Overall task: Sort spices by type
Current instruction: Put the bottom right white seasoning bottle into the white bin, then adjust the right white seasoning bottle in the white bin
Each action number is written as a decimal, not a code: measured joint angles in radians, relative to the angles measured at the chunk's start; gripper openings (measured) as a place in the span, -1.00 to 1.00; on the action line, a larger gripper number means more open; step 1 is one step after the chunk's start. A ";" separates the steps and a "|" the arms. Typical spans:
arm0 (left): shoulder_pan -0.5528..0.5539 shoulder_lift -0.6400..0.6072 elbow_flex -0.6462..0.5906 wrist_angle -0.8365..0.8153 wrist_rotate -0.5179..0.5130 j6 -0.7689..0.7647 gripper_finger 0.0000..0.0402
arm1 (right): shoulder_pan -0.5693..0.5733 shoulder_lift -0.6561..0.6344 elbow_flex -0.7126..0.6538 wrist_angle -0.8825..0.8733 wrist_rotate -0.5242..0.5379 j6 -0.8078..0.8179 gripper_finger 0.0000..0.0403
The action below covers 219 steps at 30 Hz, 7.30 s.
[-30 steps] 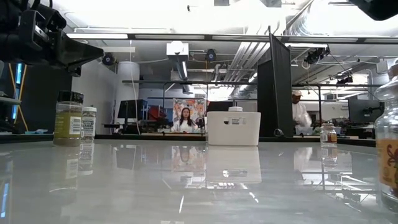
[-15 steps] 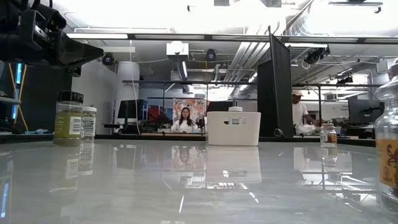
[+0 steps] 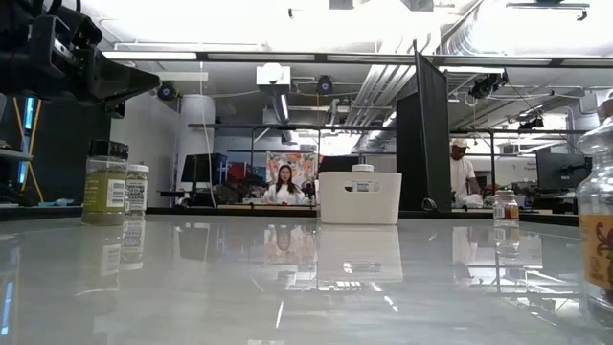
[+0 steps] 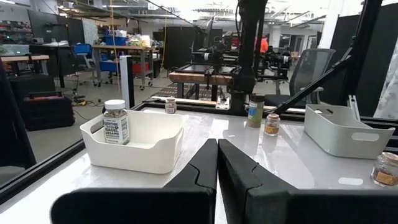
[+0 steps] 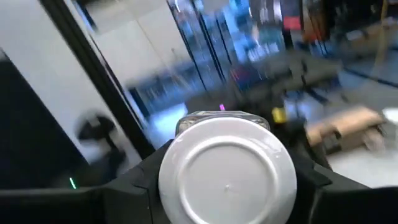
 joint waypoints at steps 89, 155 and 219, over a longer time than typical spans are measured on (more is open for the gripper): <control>0.000 0.000 0.000 0.000 0.000 0.000 -1.00 | -0.899 0.451 0.000 -0.641 -0.251 0.290 -0.03; 0.000 0.000 0.000 0.000 0.000 0.000 -1.00 | -0.910 0.603 0.127 -0.730 -0.138 0.491 0.09; 0.000 0.000 0.000 0.000 0.000 0.000 -1.00 | -0.910 0.597 0.365 -0.738 -0.044 0.274 0.65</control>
